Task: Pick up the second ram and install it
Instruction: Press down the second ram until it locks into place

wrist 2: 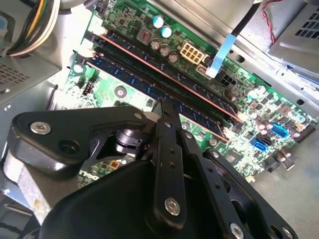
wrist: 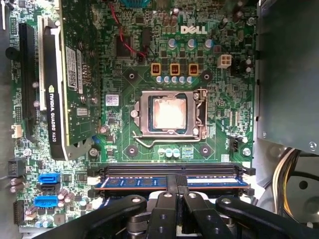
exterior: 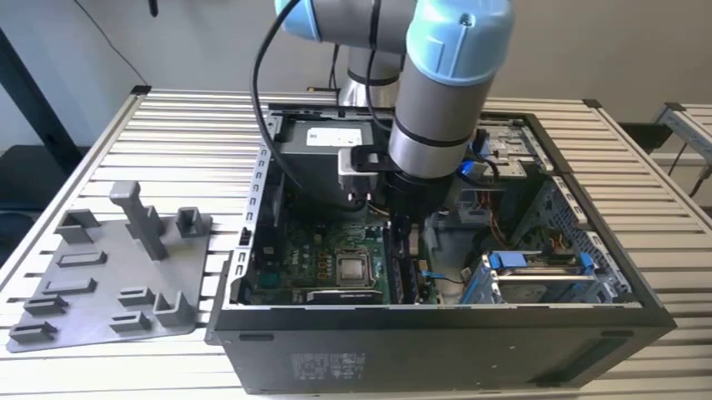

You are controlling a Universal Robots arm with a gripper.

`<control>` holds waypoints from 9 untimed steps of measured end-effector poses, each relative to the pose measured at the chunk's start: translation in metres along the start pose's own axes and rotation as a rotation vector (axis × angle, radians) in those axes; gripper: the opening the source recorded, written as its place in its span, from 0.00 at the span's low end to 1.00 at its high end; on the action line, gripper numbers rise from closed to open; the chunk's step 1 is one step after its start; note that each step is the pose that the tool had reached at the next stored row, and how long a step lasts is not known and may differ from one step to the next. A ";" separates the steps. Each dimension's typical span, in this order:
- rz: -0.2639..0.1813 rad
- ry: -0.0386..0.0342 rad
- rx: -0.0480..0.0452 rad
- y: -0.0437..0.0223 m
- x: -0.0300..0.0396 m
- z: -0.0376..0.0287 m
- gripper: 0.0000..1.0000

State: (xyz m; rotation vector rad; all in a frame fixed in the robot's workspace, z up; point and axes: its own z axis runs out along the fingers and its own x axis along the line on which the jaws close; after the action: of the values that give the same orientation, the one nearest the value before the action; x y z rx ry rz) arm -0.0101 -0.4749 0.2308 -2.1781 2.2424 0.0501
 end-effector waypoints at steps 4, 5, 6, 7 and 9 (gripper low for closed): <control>0.000 0.0002 -0.0014 -0.0004 0.0033 0.0003 0.11; 0.000 0.0002 -0.0014 -0.0004 0.0033 0.0004 0.11; 0.000 0.0001 -0.0015 -0.0006 0.0033 0.0004 0.11; 0.000 0.0003 -0.0016 -0.0008 0.0033 0.0004 0.11; 0.000 0.0001 -0.0016 -0.0008 0.0034 0.0030 0.11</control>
State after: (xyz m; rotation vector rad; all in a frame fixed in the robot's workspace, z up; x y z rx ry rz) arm -0.0095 -0.4782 0.2277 -2.1787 2.2433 0.0518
